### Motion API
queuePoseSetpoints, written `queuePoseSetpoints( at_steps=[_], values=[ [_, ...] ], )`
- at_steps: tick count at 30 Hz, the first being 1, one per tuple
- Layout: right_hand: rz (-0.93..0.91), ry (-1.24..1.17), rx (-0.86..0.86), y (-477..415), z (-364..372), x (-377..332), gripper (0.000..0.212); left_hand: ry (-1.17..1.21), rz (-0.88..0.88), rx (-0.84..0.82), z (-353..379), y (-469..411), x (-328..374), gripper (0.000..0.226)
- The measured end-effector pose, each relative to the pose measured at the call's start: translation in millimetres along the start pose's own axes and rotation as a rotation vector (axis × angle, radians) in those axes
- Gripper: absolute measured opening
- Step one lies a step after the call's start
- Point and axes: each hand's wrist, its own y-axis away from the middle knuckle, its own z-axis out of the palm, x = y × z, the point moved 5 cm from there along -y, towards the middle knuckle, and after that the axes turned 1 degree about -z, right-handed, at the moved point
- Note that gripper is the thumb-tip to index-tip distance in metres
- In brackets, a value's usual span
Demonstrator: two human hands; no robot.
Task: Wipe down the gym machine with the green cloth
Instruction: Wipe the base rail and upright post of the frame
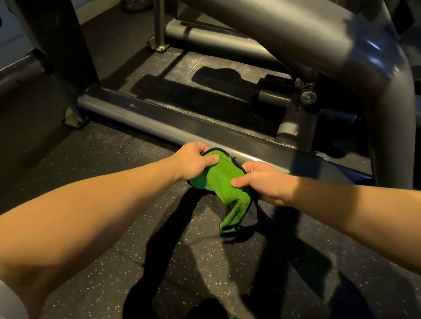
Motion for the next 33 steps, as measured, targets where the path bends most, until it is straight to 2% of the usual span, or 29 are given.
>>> queuePoseSetpoints(
  at_steps=[1, 3, 6, 7, 10, 12, 13, 18, 21, 23, 25, 26, 28, 29, 33],
  values=[
    [-0.006, 0.007, 0.012, -2, 1, 0, 0.021, 0.016, 0.006, 0.004, 1, 0, -2, 0.012],
    [-0.031, 0.0, 0.041, -2, 2, -3, 0.023, 0.015, -0.005, 0.001, 6, 1, -8, 0.015],
    [-0.062, -0.035, 0.055, -2, 2, -7, 0.028, -0.152, -0.071, 0.06, 6, -1, -22, 0.008],
    [-0.06, -0.054, 0.071, -2, 1, -7, 0.029, -0.154, -0.119, 0.019, 9, 1, -26, 0.012],
    [-0.032, -0.18, 0.156, -5, -2, -10, 0.021, 0.016, -0.267, -0.293, 35, 16, -32, 0.025],
    [0.007, -0.268, 0.18, -9, -3, -10, 0.005, 0.088, -0.321, -0.366, 50, 20, -37, 0.024],
    [0.033, -0.292, 0.176, -11, -3, -8, 0.009, 0.136, -0.338, -0.359, 56, 22, -39, 0.022],
    [0.083, -0.394, 0.157, -16, 2, -6, 0.023, 0.495, -0.37, -0.213, 66, 18, -44, 0.014],
    [0.091, -0.441, 0.162, -18, 3, -8, 0.043, 0.693, -0.353, -0.095, 60, 6, -46, 0.033],
    [0.087, -0.477, 0.194, -20, 0, -9, 0.044, 0.75, -0.323, -0.032, 53, -6, -50, 0.041],
    [0.077, -0.468, 0.224, -22, -3, -7, 0.039, 0.756, -0.29, 0.025, 50, -26, -61, 0.052],
    [0.064, -0.435, 0.239, -21, -5, -8, 0.035, 0.741, -0.261, 0.054, 40, -18, -47, 0.049],
    [0.021, -0.385, 0.259, -21, -9, -8, 0.025, 0.695, -0.205, 0.127, 24, -11, -35, 0.025],
    [0.004, -0.369, 0.285, -21, -12, -7, 0.023, 0.653, -0.187, 0.162, 16, -8, -31, 0.02],
    [-0.023, -0.285, 0.415, -24, -31, 0, 0.017, 0.495, -0.179, 0.277, -4, -7, -37, 0.045]
  ],
)
